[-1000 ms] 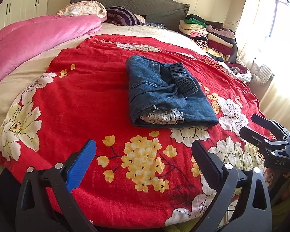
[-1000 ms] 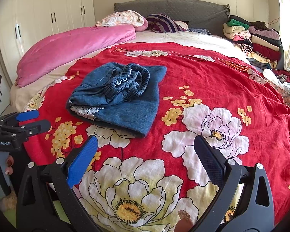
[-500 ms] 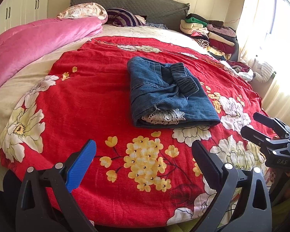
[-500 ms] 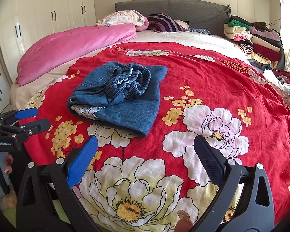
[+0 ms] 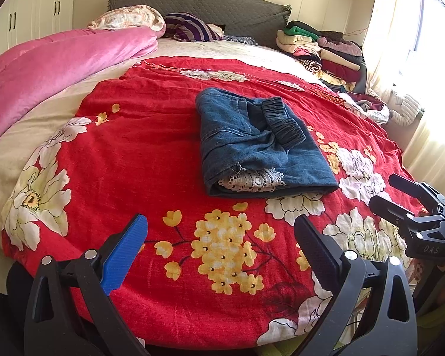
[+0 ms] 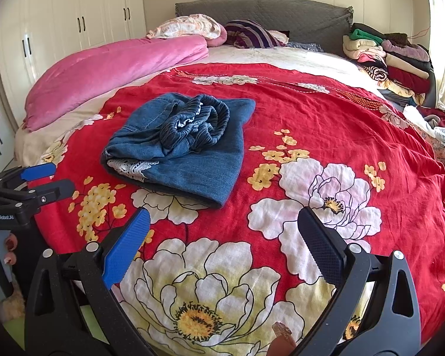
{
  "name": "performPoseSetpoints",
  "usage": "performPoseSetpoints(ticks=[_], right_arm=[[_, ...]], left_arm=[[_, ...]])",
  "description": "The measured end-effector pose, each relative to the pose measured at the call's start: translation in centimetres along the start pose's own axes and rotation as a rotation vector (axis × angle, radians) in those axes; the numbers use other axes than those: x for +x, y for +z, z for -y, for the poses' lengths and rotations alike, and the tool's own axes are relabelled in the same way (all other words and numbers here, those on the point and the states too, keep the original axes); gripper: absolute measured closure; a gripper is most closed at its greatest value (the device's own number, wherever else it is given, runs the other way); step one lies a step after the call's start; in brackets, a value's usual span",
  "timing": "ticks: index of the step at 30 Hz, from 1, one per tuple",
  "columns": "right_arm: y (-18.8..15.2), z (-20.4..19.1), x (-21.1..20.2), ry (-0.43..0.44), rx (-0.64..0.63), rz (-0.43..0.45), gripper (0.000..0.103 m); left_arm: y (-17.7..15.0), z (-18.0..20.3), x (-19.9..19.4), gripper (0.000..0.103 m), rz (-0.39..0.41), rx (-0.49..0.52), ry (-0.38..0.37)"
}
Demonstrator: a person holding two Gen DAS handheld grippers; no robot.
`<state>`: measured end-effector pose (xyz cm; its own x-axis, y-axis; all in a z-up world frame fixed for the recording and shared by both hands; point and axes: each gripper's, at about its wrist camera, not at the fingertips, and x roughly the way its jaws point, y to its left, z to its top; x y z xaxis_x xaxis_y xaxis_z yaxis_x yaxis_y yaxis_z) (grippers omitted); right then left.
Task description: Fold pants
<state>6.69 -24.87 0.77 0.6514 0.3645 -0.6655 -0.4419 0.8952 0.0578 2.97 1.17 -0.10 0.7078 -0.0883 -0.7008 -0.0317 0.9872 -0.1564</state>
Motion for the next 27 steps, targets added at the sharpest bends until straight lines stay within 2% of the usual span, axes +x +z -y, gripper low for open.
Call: performPoseSetpoints(ticks=[27], right_arm=[[-0.29,0.42,0.11,-0.02,-0.003,-0.003,0.009]], left_arm=[[0.01,0.04,-0.28,0.004,0.001,0.0,-0.003]])
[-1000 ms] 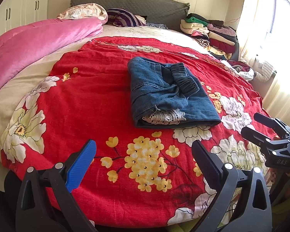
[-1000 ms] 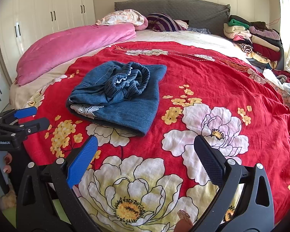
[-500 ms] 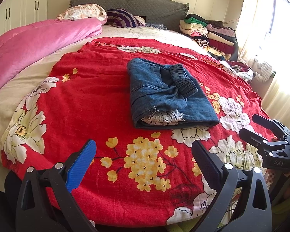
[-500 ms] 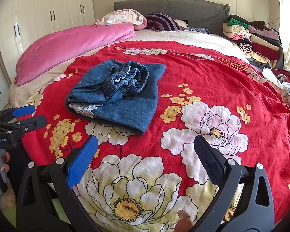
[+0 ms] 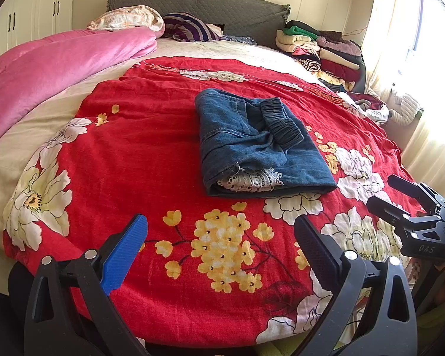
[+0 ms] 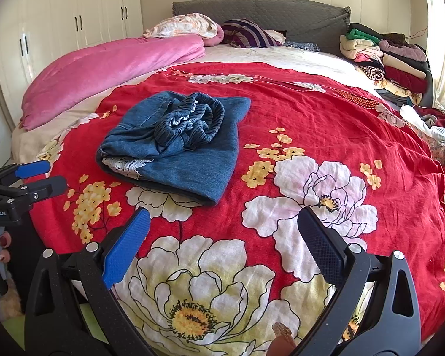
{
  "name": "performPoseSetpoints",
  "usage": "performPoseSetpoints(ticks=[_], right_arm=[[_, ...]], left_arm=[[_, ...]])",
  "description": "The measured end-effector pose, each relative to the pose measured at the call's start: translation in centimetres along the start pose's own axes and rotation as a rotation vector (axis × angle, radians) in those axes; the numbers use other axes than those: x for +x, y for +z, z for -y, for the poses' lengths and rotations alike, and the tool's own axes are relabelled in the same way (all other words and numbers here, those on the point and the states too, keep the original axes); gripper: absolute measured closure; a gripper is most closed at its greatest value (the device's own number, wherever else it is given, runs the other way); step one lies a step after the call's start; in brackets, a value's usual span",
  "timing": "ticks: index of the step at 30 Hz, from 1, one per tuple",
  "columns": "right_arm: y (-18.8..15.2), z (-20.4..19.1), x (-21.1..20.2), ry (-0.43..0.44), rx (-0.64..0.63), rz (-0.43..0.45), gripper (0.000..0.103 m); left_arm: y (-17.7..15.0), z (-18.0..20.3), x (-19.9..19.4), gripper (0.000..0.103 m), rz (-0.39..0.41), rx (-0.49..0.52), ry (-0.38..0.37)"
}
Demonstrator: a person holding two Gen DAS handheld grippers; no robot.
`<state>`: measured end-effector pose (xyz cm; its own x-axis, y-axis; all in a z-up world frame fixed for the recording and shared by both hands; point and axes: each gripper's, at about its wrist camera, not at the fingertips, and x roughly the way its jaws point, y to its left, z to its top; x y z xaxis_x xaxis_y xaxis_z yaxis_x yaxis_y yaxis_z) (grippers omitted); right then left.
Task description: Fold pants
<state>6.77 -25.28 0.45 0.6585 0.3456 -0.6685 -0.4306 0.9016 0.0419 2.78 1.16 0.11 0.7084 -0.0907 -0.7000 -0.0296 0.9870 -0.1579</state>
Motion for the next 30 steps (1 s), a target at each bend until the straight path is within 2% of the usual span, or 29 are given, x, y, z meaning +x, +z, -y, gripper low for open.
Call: performPoseSetpoints(ticks=[8,13,15,18,20,25,27,28,30], right_arm=[[0.1,0.8,0.3,-0.031,0.01,-0.004,0.009],[0.0,2.5,0.4,-0.07,0.028,-0.01,0.009],[-0.1,4.0,0.6,-0.101,0.046,-0.017,0.009],[0.0,7.4,0.8,-0.169,0.098,-0.021,0.009],[0.3,10.3,0.8,-0.212,0.138,-0.013,0.009],[1.8,19.0,1.6,-0.343,0.236,-0.01,0.009],[2.4,24.0,2.9,-0.41,0.29,-0.051,0.009],[2.4,26.0,3.7,-0.414,0.311,-0.073,0.009],[2.4,30.5,5.9,-0.475,0.373,-0.142,0.009]], left_arm=[[0.0,-0.2,0.0,0.004,-0.008,-0.007,-0.008],[0.3,-1.5,0.6,0.004,-0.02,-0.027,0.039],[0.7,-2.6,0.9,0.004,-0.024,-0.042,0.096],[1.9,-5.0,1.3,0.004,-0.005,-0.08,0.198],[3.2,-7.2,1.8,0.004,0.004,-0.111,0.233],[8.3,-15.4,5.8,0.004,-0.068,-0.213,0.314],[10.7,-18.6,8.0,0.004,-0.101,-0.234,0.381],[11.7,-19.9,8.9,0.004,-0.106,-0.244,0.412],[13.9,-22.6,11.4,0.004,-0.107,-0.25,0.426]])
